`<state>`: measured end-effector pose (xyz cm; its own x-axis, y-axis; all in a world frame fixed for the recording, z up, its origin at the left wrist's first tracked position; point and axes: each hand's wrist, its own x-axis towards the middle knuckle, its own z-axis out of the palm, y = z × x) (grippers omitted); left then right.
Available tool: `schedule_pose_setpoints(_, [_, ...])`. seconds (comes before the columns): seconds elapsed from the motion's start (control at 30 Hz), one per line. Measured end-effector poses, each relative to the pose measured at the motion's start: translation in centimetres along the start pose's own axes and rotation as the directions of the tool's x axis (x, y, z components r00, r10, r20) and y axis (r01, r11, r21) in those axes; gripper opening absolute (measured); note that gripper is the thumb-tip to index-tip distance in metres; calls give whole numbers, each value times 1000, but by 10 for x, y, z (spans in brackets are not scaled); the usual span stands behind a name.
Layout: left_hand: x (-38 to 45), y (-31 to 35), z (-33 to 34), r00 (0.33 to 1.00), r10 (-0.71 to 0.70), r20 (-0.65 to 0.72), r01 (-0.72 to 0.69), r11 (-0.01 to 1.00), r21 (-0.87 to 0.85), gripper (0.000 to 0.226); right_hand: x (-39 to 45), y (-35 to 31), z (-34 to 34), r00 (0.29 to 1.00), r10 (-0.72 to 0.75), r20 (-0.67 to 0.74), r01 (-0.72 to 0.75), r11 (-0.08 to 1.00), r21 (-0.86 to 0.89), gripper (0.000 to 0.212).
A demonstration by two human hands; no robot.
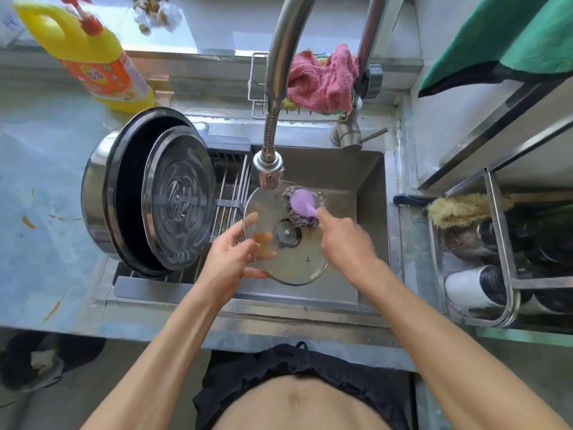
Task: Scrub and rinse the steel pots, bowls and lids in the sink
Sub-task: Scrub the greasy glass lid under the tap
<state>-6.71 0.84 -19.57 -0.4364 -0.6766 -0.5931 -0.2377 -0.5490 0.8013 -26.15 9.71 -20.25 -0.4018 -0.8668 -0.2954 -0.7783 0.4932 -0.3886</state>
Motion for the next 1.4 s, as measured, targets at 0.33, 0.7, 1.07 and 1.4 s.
schedule_pose_setpoints(0.33, [0, 1, 5, 999, -5, 33, 5, 1000, 5, 44, -6, -26, 13, 977, -211, 24, 211, 977, 13, 53])
schedule_pose_setpoints(0.7, [6, 0, 4, 1000, -5, 29, 3, 998, 60, 50, 10, -6, 5, 999, -29, -16, 29, 1000, 2, 59])
schedule_pose_setpoints(1.07, [8, -2, -8, 998, -12, -63, 6, 995, -97, 50, 2, 10, 14, 998, 18, 53, -10, 987, -162, 54])
schedule_pose_setpoints(1.4, [2, -2, -1, 990, 88, 113, -79, 993, -84, 60, -12, -3, 7, 973, -231, -17, 228, 942, 245, 44])
